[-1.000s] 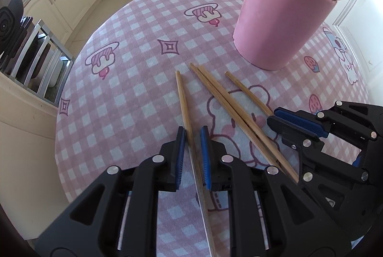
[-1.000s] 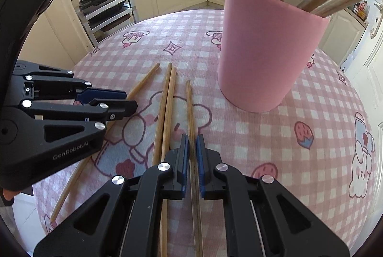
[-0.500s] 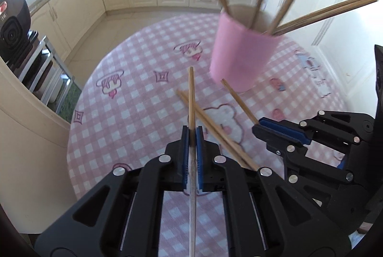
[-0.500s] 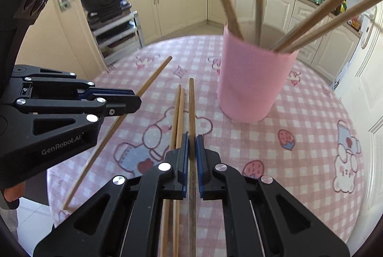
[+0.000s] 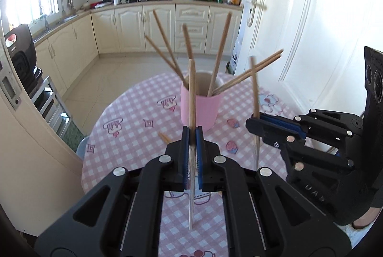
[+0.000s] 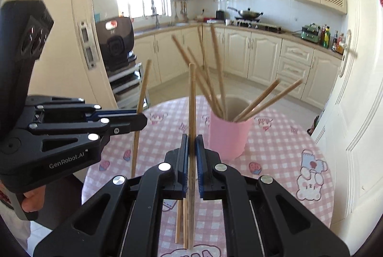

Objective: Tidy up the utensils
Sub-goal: 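Raise both chopsticks upright and lower them into the pink cup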

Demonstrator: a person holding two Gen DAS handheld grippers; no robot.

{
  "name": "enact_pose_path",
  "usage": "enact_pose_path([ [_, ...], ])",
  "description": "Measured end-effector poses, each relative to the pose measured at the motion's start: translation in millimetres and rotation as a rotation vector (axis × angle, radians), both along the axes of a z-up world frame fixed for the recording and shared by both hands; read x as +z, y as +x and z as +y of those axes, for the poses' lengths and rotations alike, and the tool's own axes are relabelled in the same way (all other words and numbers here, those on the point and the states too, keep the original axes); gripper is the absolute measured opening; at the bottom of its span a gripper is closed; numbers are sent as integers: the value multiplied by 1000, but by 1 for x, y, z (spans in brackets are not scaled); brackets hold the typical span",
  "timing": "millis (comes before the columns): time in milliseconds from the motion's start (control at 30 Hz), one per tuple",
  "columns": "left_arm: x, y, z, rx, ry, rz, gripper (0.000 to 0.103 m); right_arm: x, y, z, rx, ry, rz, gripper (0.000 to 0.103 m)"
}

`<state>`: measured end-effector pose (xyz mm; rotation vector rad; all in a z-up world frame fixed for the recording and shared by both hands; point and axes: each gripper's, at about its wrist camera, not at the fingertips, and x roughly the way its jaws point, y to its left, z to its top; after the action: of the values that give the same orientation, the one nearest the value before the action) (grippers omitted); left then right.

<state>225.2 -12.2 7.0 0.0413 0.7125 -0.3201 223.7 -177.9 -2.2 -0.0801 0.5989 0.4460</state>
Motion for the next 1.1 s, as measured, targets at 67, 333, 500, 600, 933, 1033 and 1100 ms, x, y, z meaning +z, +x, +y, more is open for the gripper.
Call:
enact_pose_path([
  [67,8,-4,1,4,-21,-36,6,8,-2,-7,-14,21,-37,5],
  [333,33,-8,0,28,-92,-167,6,26,-6,-29,-78,86,-132,5],
  [500,42,4,-7,24,-115,-179,6,37,-2,-32,-94,98,-165,5],
  [600,45,11,-7,32,-141,-185,6,43,0,-34,-115,66,-192,5],
  [933,61,25,-3,71,-197,-230,6,56,11,-57,-200,58,-283,5],
  [1033,69,27,-3,87,-205,-255,6,60,13,-58,-223,62,-323,5],
  [1100,73,26,-4,105,-199,-284,6,64,16,-56,-239,50,-355,5],
])
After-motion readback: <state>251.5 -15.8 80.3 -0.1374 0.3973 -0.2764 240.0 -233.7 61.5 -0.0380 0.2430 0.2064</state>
